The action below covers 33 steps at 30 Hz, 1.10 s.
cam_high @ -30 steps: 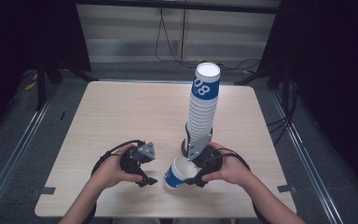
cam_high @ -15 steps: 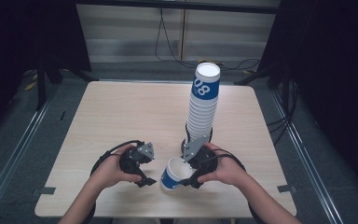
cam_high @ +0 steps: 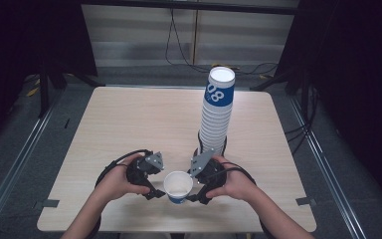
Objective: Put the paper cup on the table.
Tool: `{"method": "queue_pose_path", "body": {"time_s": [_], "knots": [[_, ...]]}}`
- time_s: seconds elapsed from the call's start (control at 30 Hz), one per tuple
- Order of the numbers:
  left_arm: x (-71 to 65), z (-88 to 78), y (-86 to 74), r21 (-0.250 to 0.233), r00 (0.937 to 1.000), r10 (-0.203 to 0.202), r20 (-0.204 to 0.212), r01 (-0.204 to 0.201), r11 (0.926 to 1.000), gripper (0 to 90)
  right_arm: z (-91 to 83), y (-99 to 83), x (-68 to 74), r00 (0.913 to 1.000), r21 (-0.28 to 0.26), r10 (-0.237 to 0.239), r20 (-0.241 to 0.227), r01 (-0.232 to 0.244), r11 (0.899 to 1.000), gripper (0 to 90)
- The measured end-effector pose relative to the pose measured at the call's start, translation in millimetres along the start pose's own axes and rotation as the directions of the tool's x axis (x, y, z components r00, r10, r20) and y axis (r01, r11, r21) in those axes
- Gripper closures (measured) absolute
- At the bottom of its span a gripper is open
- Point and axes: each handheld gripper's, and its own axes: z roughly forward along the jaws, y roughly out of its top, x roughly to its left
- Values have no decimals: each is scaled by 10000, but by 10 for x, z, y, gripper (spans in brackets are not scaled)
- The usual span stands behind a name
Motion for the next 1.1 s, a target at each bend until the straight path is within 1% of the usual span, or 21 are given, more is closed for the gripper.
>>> {"method": "queue_pose_path", "body": {"time_s": [0.13, 0.17, 0.2, 0.23, 0.27, 0.3, 0.33, 0.4, 0.43, 0.5, 0.6, 0.63, 0.67, 0.73, 0.77, 0.8, 0.9, 0.93, 1.0, 1.1], "knots": [[0, -8, -7, 29, 10000, -23, 12, 23, 10000, 180, 11, -22, 2, 9999, -68, 108, 24, -108, 9999, 159], [3, -10, -8, 38, 10000, -2, 14, 2, 10000, 180, 7, -26, -3, 10000, -130, 64, 44, -64, 9999, 159], [7, -13, -10, 51, 10000, 33, 26, -33, 10000, 180, 1, -33, 0, 9998, -190, 213, 3, -213, 9996, 158], [8, -16, -14, 53, 10000, 41, 46, -42, 10000, 181, -6, -37, -2, 9997, -254, 238, 27, -237, 9994, 157], [3, -21, -18, 52, 10000, -63, 63, 62, 10000, 181, -14, -43, -3, 9996, -298, 263, 45, -261, 9992, 156], [6, -24, -23, 61, 10000, -25, 19, 25, 10000, 181, -19, -48, -12, 9998, -378, 168, 42, -167, 9991, 153], [7, -33, -27, 76, 10000, -43, 8, 43, 10000, 181, -31, -53, -13, 9998, -384, 192, 87, -188, 9991, 149], [10, -48, -36, 87, 9999, -138, 52, 137, 9999, 179, -62, -66, -8, 9990, -546, 453, 33, -450, 9975, 145], [18, -53, -39, 66, 10000, -53, 30, 53, 10000, 178, -76, -74, -9, 9989, -655, 453, 99, -445, 9969, 144], [17, -60, -54, 42, 9999, -155, 1, 155, 9999, 177, -95, -97, -17, 9987, -811, 492, 154, -478, 9956, 137], [33, -78, -74, -31, 9997, -248, -68, 247, 9997, 175, -129, -145, -13, 9972, -928, 723, 210, -701, 9932, 134], [33, -84, -84, -60, 9995, -302, -28, 301, 9995, 174, -139, -162, -14, 9968, -930, 767, 228, -743, 9929, 134], [38, -96, -94, -55, 9996, -264, -29, 264, 9996, 174, -149, -178, -13, 9962, -928, 837, 230, -812, 9924, 134], [48, -113, -118, -80, 9994, -340, -86, 340, 9994, 173, -162, -213, -15, 9956, -1002, 905, 240, -877, 9911, 134], [65, -125, -129, -102, 9995, -315, -54, 315, 9995, 172, -168, -232, -12, 9953, -1039, 946, 222, -918, 9903, 133], [72, -132, -144, -187, 9990, -440, -103, 438, 9989, 172, -175, -251, -9, 9948, -1075, 982, 258, -949, 9897, 133], [104, -155, -191, -318, 9979, -609, -203, 603, 9977, 172, -206, -315, 4, 9911, -1265, 1314, 226, -1275, 9837, 130], [112, -160, -200, -304, 9978, -621, -220, 614, 9977, 172, -217, -345, 2, 9896, -1434, 1422, 223, -1376, 9801, 130], [131, -170, -218, -360, 9975, -658, -246, 649, 9972, 172, -228, -392, -1, 9867, -1590, 1613, 217, -1559, 9749, 130], [142, -186, -243, -413, 9972, -676, -321, 662, 9970, 173, -244, -463, -3, 9836, -1601, 1781, 294, -1712, 9721, 130]]}}
